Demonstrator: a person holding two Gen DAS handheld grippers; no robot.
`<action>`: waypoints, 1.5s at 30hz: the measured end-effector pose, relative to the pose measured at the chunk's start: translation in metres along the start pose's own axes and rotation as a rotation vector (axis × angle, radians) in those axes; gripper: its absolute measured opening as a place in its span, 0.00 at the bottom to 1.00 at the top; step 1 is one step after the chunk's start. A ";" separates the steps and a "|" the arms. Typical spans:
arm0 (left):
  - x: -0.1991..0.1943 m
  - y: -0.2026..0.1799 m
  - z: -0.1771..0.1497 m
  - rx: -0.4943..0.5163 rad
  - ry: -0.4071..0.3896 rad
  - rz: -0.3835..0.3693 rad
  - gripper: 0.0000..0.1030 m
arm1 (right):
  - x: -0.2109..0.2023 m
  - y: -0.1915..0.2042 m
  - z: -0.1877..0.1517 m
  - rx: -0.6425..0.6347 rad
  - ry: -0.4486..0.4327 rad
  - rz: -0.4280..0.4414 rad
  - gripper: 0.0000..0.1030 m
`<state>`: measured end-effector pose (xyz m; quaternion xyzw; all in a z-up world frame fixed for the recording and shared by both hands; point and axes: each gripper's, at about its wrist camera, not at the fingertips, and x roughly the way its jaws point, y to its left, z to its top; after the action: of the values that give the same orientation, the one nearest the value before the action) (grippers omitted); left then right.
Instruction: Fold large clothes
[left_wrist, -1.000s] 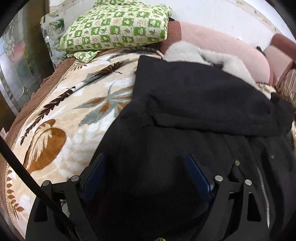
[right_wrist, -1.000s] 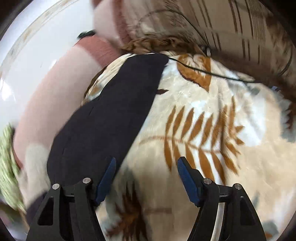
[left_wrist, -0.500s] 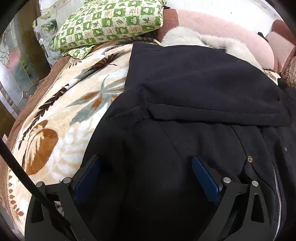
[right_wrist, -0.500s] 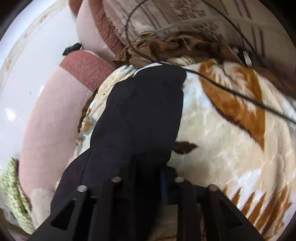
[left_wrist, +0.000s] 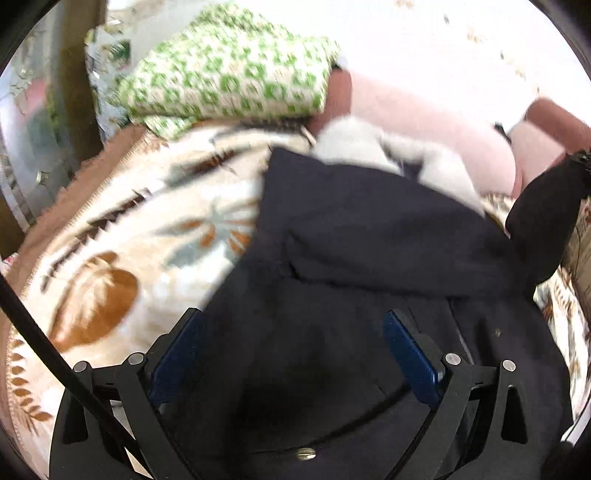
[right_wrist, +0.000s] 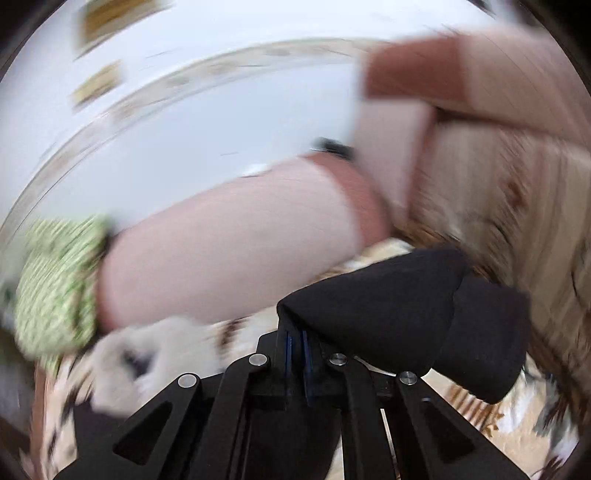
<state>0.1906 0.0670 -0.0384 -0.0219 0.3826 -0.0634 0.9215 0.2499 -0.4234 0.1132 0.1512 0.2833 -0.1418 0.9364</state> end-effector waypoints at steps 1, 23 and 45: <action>-0.004 0.004 0.002 -0.003 -0.017 0.015 0.95 | -0.006 0.028 -0.007 -0.048 0.010 0.045 0.06; -0.024 0.109 0.023 -0.303 -0.076 0.164 0.95 | 0.022 0.239 -0.251 -0.502 0.341 0.257 0.60; -0.023 0.127 0.024 -0.381 -0.070 0.148 0.95 | 0.084 0.344 -0.236 -0.550 0.303 0.074 0.11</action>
<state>0.2040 0.1962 -0.0164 -0.1697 0.3559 0.0785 0.9156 0.3225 -0.0386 -0.0527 -0.0783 0.4418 -0.0016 0.8937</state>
